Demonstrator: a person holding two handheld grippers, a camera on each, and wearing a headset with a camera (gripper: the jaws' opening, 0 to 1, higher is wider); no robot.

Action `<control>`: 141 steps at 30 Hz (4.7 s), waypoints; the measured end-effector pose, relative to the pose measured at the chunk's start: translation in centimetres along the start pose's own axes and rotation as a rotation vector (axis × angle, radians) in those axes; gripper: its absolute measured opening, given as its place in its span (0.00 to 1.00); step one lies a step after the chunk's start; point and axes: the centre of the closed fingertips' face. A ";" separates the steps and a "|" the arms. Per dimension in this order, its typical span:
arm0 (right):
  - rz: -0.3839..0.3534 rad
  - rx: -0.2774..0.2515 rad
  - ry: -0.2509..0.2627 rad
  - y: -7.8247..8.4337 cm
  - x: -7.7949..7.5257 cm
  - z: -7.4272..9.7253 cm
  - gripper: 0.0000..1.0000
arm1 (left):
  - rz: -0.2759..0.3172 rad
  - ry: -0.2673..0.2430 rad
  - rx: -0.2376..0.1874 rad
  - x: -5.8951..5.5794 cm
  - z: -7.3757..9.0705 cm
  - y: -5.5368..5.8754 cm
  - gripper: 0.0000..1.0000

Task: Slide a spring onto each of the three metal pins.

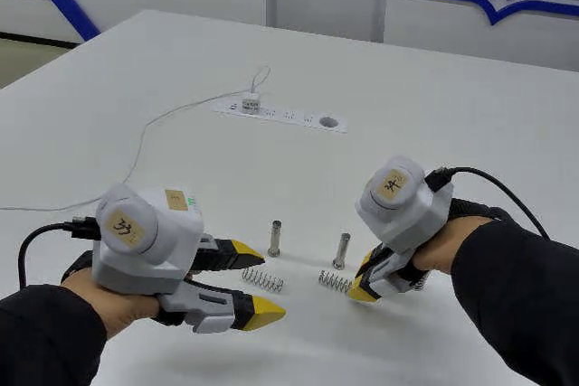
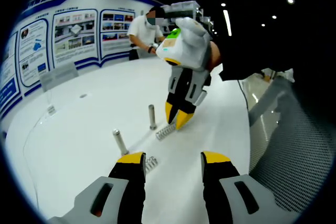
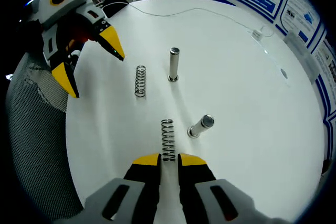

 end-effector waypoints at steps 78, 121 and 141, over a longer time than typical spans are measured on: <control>0.326 -0.184 -0.197 -9.5 10.1 6.7 0.11 | -0.134 0.133 -0.009 -3.3 -1.2 -0.7 0.12; 0.236 -0.186 -0.057 -8.7 3.7 10.1 0.12 | -0.029 0.004 -0.024 -0.2 -0.1 -0.6 0.39; 0.170 -0.163 0.043 -8.4 -1.5 8.7 0.12 | -0.008 -0.016 -0.015 0.2 0.1 -0.3 0.45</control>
Point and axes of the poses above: the centre of the closed fingertips' face, and the gripper's own axes: z roughly backward along the fingers, x roughly to its left, y roughly out of its underside, and after that the axes turned 6 degrees about -x, right-handed
